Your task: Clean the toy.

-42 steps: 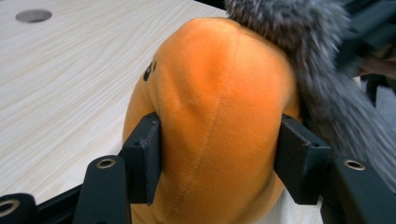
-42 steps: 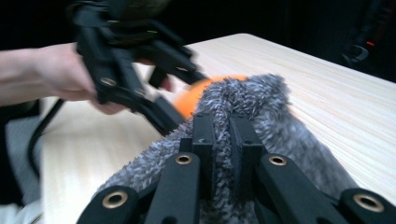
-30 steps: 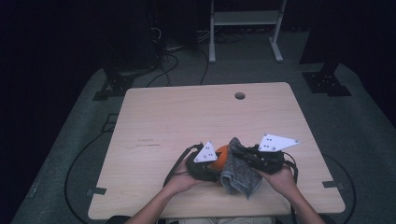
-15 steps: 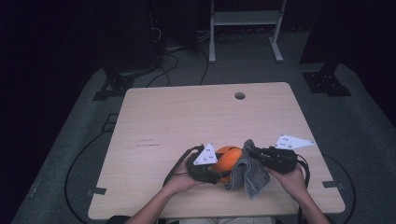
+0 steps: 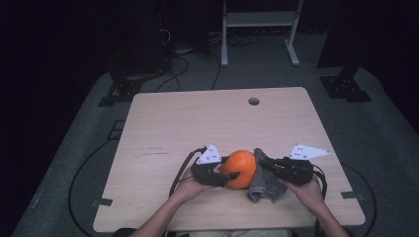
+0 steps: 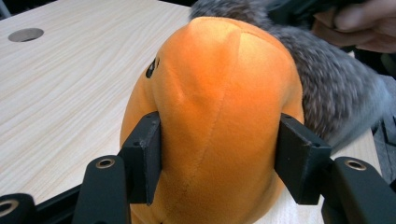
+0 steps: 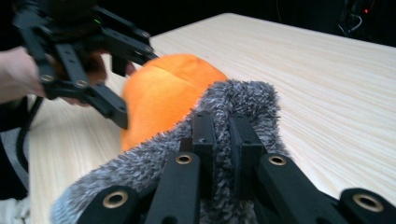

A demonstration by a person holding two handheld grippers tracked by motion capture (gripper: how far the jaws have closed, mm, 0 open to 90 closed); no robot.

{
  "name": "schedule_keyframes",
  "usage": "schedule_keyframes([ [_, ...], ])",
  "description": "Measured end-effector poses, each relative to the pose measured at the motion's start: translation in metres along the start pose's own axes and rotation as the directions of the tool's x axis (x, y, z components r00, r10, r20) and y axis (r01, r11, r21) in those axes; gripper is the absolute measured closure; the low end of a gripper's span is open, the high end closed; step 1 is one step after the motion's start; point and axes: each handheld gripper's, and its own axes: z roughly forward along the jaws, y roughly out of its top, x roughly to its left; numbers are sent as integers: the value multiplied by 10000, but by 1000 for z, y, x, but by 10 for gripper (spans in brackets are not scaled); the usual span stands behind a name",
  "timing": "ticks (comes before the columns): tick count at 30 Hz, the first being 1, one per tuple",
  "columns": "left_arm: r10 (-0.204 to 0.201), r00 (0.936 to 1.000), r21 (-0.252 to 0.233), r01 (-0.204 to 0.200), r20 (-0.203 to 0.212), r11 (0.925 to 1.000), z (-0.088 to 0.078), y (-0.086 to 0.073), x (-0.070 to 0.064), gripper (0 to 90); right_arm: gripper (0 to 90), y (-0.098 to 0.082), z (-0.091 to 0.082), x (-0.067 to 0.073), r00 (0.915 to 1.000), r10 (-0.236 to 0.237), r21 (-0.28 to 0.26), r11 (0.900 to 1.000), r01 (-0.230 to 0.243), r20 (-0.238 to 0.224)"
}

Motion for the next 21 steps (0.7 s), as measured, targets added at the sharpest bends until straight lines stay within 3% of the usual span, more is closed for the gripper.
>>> schedule_keyframes([
  [3, -114, 9999, -117, 113, -80, 9999, 3, 0, 0, 388, 821, 7, 1, 11, 9987, -324, -317, 9990, 312, -396],
  [5, 218, 9998, -66, -218, -2, 9997, 5, 2, -2, 335, 821, 13, 4, 19, 9964, -668, -353, 9973, 651, -513],
  [6, 344, 9992, 42, -345, 216, 9994, 4, 2, -2, 268, 821, 14, 7, 19, 9958, -817, -229, 9965, 808, -412],
  [8, 731, 9972, 181, -734, 159, 9971, 2, 0, 0, 189, 821, 14, 8, 13, 9974, -637, -179, 9978, 631, -333],
  [9, 838, 9964, 273, -841, 129, 9961, 2, -2, 2, 190, 821, 14, 7, 10, 9983, -569, -144, 9983, 566, -160],
  [10, 678, 9975, 359, -685, 180, 9970, 2, -4, 5, 199, 821, 14, 6, 7, 9986, -516, -152, 9986, 515, -65],
  [13, 786, 9968, 254, -790, 166, 9965, 4, -5, 5, 320, 821, 15, 3, 4, 9985, -542, -50, 9985, 543, 108],
  [17, 1491, 9888, 458, -1487, -52, 9878, 9, 0, -7, 410, 822, 24, 5, 18, 9940, -1093, 35, 9940, 1093, -72],
  [19, 2147, 9766, 656, -2133, -145, 9748, 12, 4, -18, 419, 824, 32, 10, 28, 9899, -1348, 60, 9908, 1352, -440],
  [21, 2553, 9666, 864, -2524, -238, 9638, 13, 5, -23, 423, 824, 39, 17, 36, 9825, -1779, 242, 9835, 1794, -557],
])
